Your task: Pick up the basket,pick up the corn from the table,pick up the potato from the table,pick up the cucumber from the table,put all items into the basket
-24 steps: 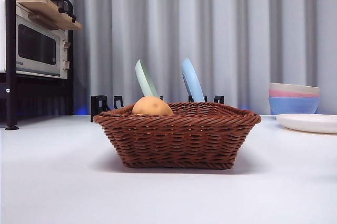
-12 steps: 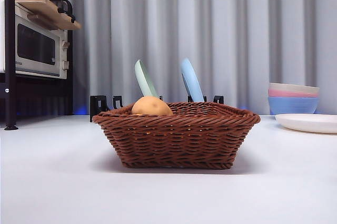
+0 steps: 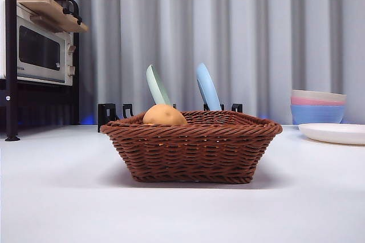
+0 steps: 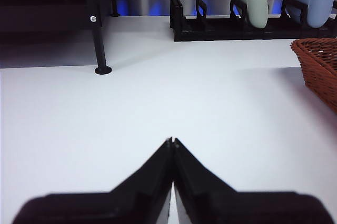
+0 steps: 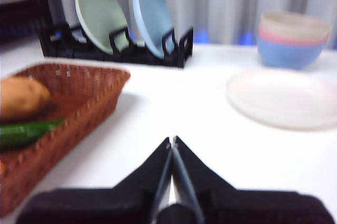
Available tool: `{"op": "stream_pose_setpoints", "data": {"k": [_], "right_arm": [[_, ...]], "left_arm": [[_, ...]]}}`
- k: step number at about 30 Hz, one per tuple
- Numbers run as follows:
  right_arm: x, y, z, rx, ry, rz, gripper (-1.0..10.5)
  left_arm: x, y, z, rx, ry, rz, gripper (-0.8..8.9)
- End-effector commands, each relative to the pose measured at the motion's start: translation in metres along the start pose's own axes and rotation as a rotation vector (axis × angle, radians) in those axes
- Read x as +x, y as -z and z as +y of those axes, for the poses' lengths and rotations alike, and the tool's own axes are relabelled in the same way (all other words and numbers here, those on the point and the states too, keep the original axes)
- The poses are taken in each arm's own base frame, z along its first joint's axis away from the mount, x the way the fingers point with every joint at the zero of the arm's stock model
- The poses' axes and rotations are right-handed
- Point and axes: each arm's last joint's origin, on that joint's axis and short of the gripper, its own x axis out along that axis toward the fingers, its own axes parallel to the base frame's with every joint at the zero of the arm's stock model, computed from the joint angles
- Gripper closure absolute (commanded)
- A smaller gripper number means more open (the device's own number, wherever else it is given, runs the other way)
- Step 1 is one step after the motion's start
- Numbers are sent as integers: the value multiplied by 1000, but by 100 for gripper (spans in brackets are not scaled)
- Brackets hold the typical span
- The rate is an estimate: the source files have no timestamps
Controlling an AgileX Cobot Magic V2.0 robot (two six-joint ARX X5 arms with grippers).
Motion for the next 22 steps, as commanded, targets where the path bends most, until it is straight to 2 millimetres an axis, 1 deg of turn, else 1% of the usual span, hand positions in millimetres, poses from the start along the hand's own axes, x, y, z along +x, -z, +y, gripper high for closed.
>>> {"op": "stream_pose_setpoints", "data": {"k": [1,6,9,22], "right_arm": [[1,8,0,5,2,8,946],[1,10,0,15,1,38,946],[2,12,0,60,-4,59,946],[2,14,0,64,0,82,946]], "left_arm": [[1,4,1,-11,-4,9,816],[1,4,1,-11,-4,9,816],[1,4,1,-11,-4,9,817],[1,4,1,-11,-4,9,817]]}}
